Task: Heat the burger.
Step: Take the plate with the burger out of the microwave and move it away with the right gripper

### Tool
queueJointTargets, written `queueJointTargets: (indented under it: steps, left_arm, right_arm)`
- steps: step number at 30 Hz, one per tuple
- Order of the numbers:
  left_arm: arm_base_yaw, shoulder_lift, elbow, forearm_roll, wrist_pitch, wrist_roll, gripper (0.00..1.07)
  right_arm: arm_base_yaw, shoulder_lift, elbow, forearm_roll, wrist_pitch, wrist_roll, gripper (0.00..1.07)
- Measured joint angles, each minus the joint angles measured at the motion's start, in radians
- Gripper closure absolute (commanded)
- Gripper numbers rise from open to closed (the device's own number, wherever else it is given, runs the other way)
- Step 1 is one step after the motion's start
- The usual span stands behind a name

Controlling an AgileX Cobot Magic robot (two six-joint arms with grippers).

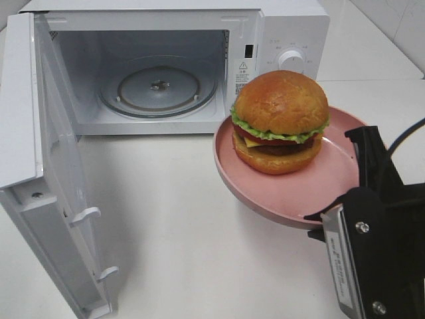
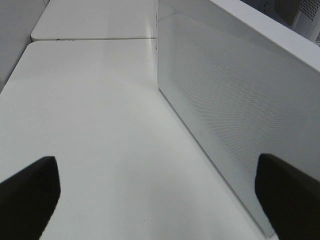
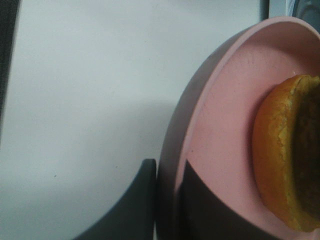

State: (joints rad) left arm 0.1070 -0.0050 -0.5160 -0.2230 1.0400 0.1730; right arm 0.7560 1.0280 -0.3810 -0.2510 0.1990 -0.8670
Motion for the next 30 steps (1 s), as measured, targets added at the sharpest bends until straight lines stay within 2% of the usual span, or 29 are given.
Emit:
queueJointTargets:
  steps: [10,23,30]
  left_arm:
    - [0.0,0.0,0.0,0.0,0.0,0.0,0.09]
    - [0.0,0.0,0.0,0.0,0.0,0.0,0.09]
    - [0.0,0.0,0.0,0.0,0.0,0.0,0.09]
  right_arm:
    - [0.0,-0.121,0.049,-0.024,0.096,0.071,1.07]
    - [0.0,-0.17,0.049,-0.211,0.25,0.341,1.07]
    - [0.0,-0.17,0.049,-0.357,0.301,0.535,1.07]
